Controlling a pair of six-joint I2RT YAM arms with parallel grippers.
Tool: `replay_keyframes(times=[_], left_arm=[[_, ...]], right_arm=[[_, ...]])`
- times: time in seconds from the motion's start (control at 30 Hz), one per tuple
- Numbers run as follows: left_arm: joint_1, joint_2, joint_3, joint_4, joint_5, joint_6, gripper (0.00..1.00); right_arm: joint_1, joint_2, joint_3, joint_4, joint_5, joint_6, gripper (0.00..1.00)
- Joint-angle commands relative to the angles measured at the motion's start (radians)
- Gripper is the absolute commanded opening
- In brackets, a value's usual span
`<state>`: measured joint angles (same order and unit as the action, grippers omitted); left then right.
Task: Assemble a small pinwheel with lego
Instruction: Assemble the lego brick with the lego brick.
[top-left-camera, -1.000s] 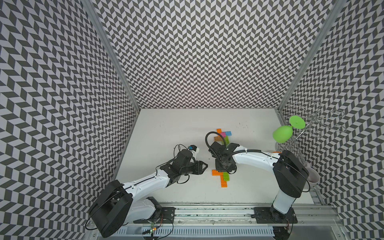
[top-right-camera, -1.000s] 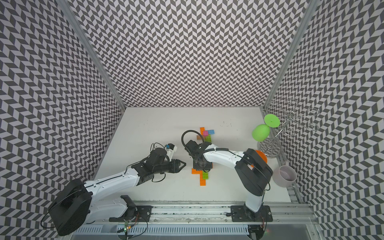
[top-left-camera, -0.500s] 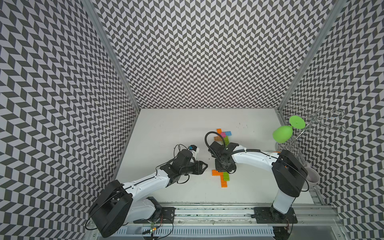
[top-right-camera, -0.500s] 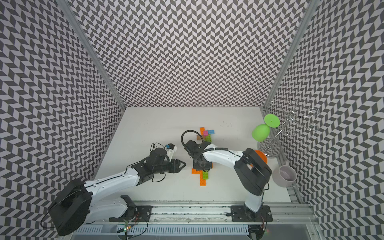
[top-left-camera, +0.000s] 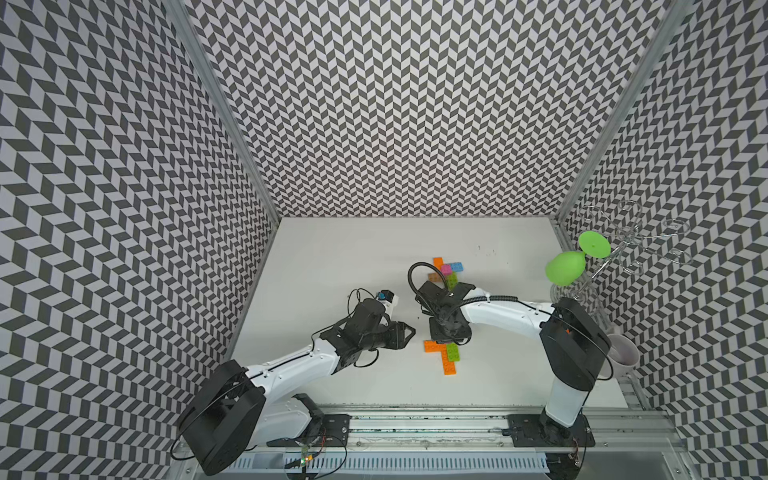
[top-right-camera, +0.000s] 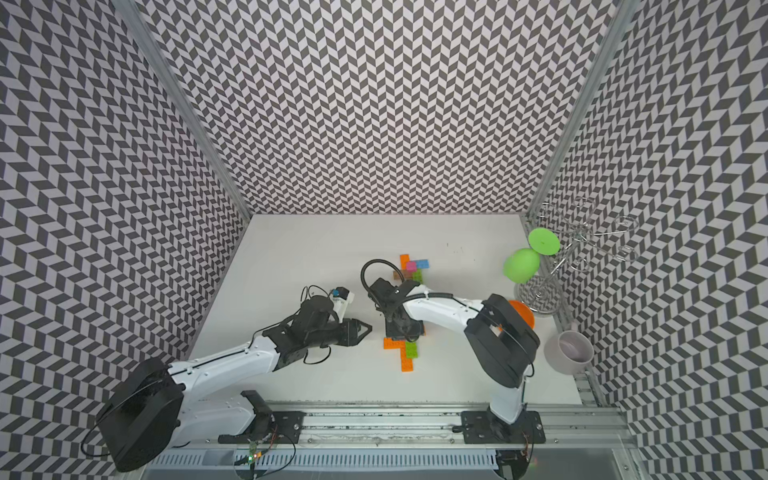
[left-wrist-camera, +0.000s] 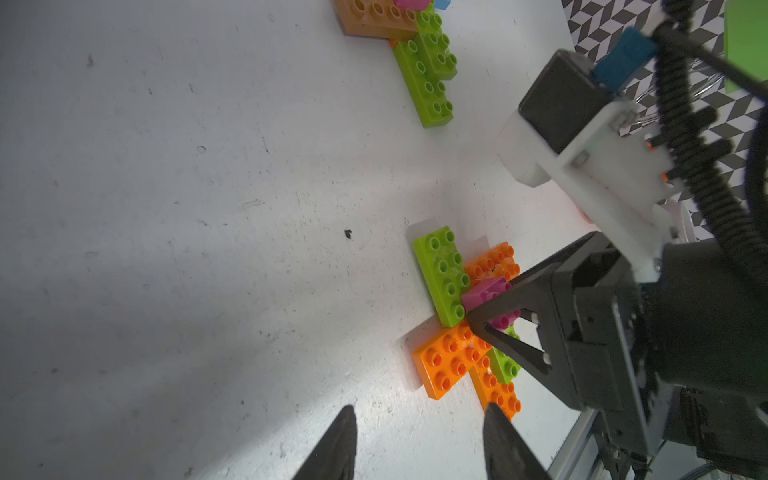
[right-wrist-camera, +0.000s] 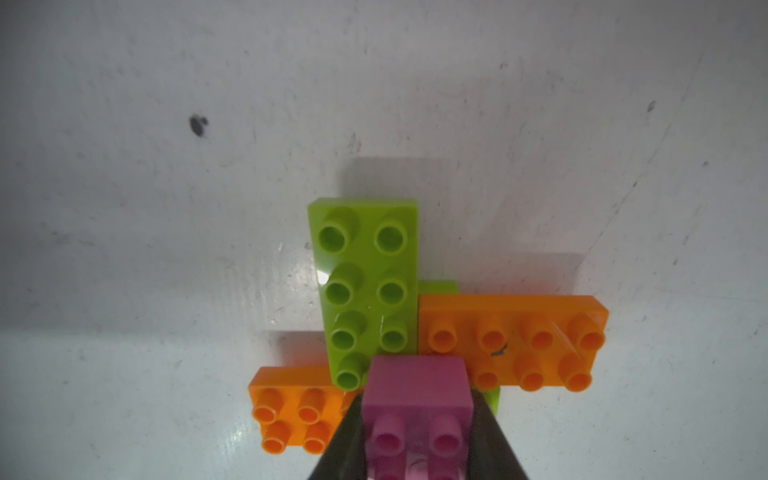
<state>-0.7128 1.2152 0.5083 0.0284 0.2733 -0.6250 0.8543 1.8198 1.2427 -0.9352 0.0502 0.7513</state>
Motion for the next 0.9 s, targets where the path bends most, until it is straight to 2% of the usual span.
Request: replay_keyframes(times=[0.0, 0.43, 0.8, 0.87], left_arm=[[0.003, -0.03, -0.011, 0.001, -0.011, 0.007, 0.5], [0.003, -0.031, -0.004, -0.003, -0.01, 0.008, 0.5], [0.012, -0.025, 0.005, 0.001, -0.001, 0.008, 0.5], [0.016, -0.023, 0.005, 0.005, 0.002, 0.006, 0.5]], right_arm=[[0.003, 0.052, -0.011, -0.022, -0.016, 0.003, 0.24], [0.001, 0.018, 0.037, -0.047, -0.013, 0.006, 0.48], [0.003, -0.038, 0.106, -0.095, -0.008, -0.002, 0.49], [0.002, -0.037, 0.116, -0.103, -0.006, -0.004, 0.45]])
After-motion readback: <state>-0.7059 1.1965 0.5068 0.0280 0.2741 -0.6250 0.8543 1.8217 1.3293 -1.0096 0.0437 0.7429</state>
